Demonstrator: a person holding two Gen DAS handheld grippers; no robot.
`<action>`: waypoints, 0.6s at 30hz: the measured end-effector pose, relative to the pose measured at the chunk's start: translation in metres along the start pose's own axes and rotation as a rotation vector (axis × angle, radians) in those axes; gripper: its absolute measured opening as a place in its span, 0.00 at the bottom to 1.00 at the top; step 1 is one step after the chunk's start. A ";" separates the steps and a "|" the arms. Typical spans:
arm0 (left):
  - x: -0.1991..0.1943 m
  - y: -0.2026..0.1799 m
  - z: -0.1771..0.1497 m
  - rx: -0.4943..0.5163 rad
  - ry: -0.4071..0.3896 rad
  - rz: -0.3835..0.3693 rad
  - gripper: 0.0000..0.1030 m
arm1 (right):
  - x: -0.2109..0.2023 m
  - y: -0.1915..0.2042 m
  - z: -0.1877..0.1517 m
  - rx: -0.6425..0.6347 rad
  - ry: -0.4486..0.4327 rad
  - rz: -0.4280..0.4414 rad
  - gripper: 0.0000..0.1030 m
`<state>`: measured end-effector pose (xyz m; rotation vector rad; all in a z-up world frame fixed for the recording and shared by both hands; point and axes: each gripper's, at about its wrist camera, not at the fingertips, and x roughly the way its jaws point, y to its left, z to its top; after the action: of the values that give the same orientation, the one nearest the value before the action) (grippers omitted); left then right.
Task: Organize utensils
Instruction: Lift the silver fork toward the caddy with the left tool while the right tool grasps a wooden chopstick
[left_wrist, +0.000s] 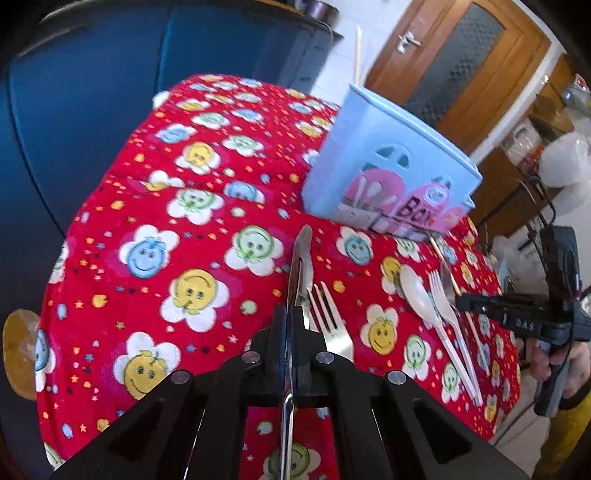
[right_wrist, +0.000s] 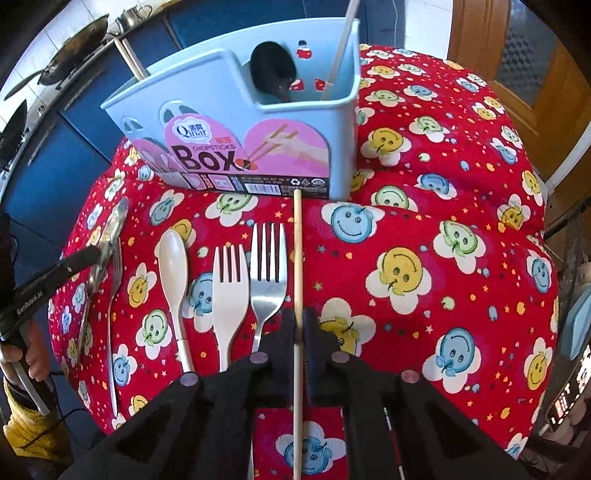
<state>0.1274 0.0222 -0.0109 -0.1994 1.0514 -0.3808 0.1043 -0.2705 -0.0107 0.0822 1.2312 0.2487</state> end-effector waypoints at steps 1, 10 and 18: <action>0.002 -0.001 0.000 0.008 0.015 -0.001 0.01 | 0.000 0.000 0.000 0.002 -0.002 0.005 0.06; 0.019 -0.003 0.011 0.032 0.109 -0.033 0.05 | 0.001 -0.003 0.001 -0.010 0.013 0.033 0.06; 0.001 -0.006 0.032 0.057 0.003 0.033 0.02 | -0.001 0.002 -0.005 -0.024 -0.029 0.022 0.06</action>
<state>0.1541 0.0160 0.0058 -0.1309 1.0442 -0.3809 0.0995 -0.2692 -0.0112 0.0787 1.1983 0.2801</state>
